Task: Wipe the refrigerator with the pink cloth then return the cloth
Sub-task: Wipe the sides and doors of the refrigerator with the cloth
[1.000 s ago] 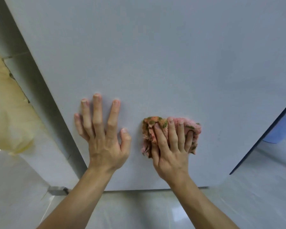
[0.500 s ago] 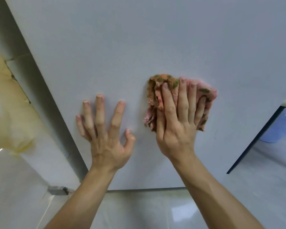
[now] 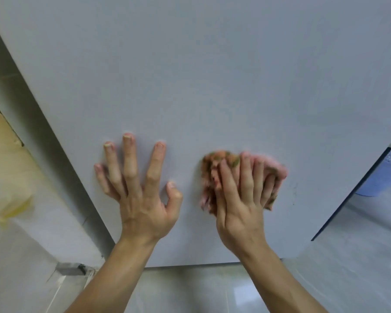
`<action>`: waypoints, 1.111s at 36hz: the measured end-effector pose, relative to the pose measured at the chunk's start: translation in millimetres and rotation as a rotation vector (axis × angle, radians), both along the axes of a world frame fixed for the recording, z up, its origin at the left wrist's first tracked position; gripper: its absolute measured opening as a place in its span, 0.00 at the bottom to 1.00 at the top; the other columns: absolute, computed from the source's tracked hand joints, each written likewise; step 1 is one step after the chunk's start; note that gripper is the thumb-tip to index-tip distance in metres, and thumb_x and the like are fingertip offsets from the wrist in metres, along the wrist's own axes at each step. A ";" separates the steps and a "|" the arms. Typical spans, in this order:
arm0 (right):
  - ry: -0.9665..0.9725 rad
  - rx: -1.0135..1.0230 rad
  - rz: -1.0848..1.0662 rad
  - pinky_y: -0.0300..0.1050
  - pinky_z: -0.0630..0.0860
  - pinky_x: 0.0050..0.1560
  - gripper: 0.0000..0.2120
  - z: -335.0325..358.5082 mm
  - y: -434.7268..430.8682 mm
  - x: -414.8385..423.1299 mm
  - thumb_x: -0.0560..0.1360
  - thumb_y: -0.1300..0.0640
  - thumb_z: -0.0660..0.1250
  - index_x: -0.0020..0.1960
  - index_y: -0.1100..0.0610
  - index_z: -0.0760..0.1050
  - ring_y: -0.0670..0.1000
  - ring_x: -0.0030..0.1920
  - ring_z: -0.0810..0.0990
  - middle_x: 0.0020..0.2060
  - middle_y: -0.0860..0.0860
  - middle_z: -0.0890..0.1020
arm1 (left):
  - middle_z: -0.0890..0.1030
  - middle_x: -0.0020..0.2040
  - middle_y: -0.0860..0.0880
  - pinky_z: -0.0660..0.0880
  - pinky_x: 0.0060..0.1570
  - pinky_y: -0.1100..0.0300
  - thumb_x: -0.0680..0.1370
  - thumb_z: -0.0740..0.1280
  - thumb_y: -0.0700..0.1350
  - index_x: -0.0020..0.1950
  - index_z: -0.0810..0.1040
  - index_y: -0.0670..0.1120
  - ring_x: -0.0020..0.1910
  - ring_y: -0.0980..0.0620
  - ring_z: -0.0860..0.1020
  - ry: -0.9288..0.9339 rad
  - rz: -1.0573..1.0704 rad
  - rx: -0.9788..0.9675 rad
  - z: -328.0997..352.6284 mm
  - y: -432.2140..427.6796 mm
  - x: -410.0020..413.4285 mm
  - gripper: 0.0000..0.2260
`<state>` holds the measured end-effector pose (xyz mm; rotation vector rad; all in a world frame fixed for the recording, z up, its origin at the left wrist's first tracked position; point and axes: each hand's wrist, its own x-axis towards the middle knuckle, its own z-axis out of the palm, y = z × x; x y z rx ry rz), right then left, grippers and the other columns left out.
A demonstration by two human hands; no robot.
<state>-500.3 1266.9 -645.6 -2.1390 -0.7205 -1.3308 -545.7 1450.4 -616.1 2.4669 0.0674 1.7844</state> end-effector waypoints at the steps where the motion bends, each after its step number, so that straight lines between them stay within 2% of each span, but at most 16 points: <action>1: 0.010 0.039 0.007 0.58 0.35 0.83 0.26 14.9 2.9 0.2 0.89 0.51 0.50 0.85 0.42 0.49 0.51 0.85 0.39 0.86 0.46 0.42 | 0.56 0.82 0.37 0.44 0.79 0.33 0.77 0.63 0.48 0.84 0.60 0.51 0.81 0.29 0.52 0.001 0.001 0.000 0.7 -1.1 0.2 0.34; 5: 0.000 0.160 0.011 0.61 0.38 0.82 0.26 65.9 8.1 3.4 0.87 0.55 0.55 0.84 0.50 0.56 0.50 0.84 0.40 0.83 0.57 0.54 | 0.56 0.83 0.39 0.46 0.78 0.30 0.78 0.63 0.46 0.83 0.62 0.52 0.81 0.29 0.53 0.017 -0.006 0.016 1.4 -5.1 -0.9 0.32; 10: -0.115 0.119 -0.017 0.60 0.41 0.83 0.26 54.8 -1.8 12.6 0.85 0.59 0.59 0.82 0.52 0.60 0.49 0.85 0.43 0.81 0.57 0.58 | 0.57 0.83 0.41 0.47 0.78 0.30 0.78 0.62 0.44 0.83 0.63 0.52 0.82 0.33 0.54 0.025 -0.021 0.036 -0.4 -6.7 -0.7 0.31; 12: -0.152 0.081 -0.020 0.58 0.41 0.83 0.26 34.9 -7.3 16.5 0.85 0.58 0.59 0.82 0.50 0.62 0.50 0.85 0.45 0.84 0.53 0.56 | 0.57 0.83 0.40 0.47 0.77 0.30 0.78 0.62 0.44 0.82 0.63 0.52 0.82 0.33 0.53 0.017 -0.026 0.027 -1.0 -7.8 0.4 0.31; 14: -0.155 0.039 -0.023 0.58 0.41 0.84 0.26 5.5 -15.2 17.9 0.85 0.56 0.57 0.82 0.47 0.60 0.52 0.85 0.46 0.86 0.48 0.49 | 0.56 0.83 0.40 0.48 0.77 0.29 0.77 0.62 0.43 0.82 0.63 0.52 0.82 0.32 0.53 0.008 -0.031 0.016 -1.7 -9.2 1.2 0.32; 17: -0.123 -0.066 -0.057 0.58 0.40 0.84 0.28 -44.1 -29.7 18.1 0.87 0.54 0.54 0.85 0.45 0.53 0.53 0.86 0.46 0.86 0.48 0.47 | 0.55 0.84 0.40 0.48 0.77 0.28 0.77 0.64 0.43 0.83 0.62 0.51 0.82 0.32 0.53 0.003 -0.028 0.010 -2.9 -11.8 2.2 0.33; 20: -0.102 -0.141 -0.062 0.57 0.39 0.84 0.28 -64.5 -40.6 18.9 0.88 0.52 0.52 0.86 0.44 0.50 0.53 0.86 0.45 0.86 0.48 0.47 | 0.55 0.84 0.40 0.49 0.76 0.27 0.77 0.63 0.43 0.84 0.61 0.51 0.82 0.31 0.53 0.002 -0.030 0.019 -2.9 -13.1 2.8 0.34; 24: -0.057 -0.152 -0.065 0.56 0.38 0.84 0.31 -60.5 -43.5 15.5 0.86 0.54 0.55 0.86 0.43 0.49 0.52 0.86 0.45 0.86 0.47 0.47 | 0.54 0.85 0.43 0.47 0.78 0.29 0.79 0.62 0.45 0.84 0.61 0.53 0.86 0.42 0.48 0.011 -0.055 0.050 -2.1 -20.6 3.4 0.32; 27: -0.076 -0.167 -0.066 0.56 0.38 0.84 0.37 -43.7 -47.7 15.8 0.82 0.56 0.60 0.86 0.43 0.49 0.51 0.85 0.44 0.86 0.46 0.46 | 0.54 0.85 0.43 0.46 0.78 0.30 0.77 0.65 0.45 0.83 0.62 0.53 0.86 0.41 0.49 0.022 -0.067 0.062 -3.7 -31.5 4.8 0.33; 31: -0.089 -0.106 -0.032 0.58 0.39 0.84 0.27 6.3 -55.7 24.8 0.87 0.55 0.55 0.85 0.45 0.53 0.51 0.85 0.43 0.86 0.45 0.43 | 0.54 0.84 0.43 0.44 0.78 0.32 0.76 0.68 0.44 0.82 0.64 0.53 0.85 0.40 0.49 0.040 -0.076 0.046 -4.3 -48.0 6.4 0.34; 34: -0.126 -0.062 -0.021 0.60 0.42 0.83 0.25 23.8 -59.9 30.5 0.88 0.56 0.54 0.83 0.47 0.56 0.51 0.85 0.44 0.85 0.45 0.43 | 0.54 0.84 0.43 0.45 0.78 0.31 0.76 0.68 0.45 0.82 0.64 0.54 0.86 0.41 0.47 0.043 -0.085 0.066 -7.5 -59.9 9.6 0.34; 37: -0.139 0.000 -0.031 0.60 0.42 0.84 0.24 8.1 -61.8 34.3 0.88 0.54 0.54 0.83 0.47 0.57 0.52 0.85 0.46 0.86 0.45 0.45 | 0.53 0.84 0.43 0.44 0.78 0.30 0.77 0.67 0.46 0.82 0.63 0.54 0.86 0.44 0.43 0.047 -0.095 0.049 -10.1 -68.9 14.0 0.33; 40: -0.089 0.050 -0.068 0.58 0.41 0.84 0.27 -32.6 -70.3 34.5 0.88 0.52 0.52 0.86 0.44 0.51 0.52 0.86 0.45 0.86 0.46 0.46 | 0.52 0.85 0.42 0.45 0.77 0.28 0.77 0.65 0.46 0.83 0.63 0.54 0.86 0.44 0.43 0.040 -0.089 0.034 -12.5 -72.2 16.3 0.33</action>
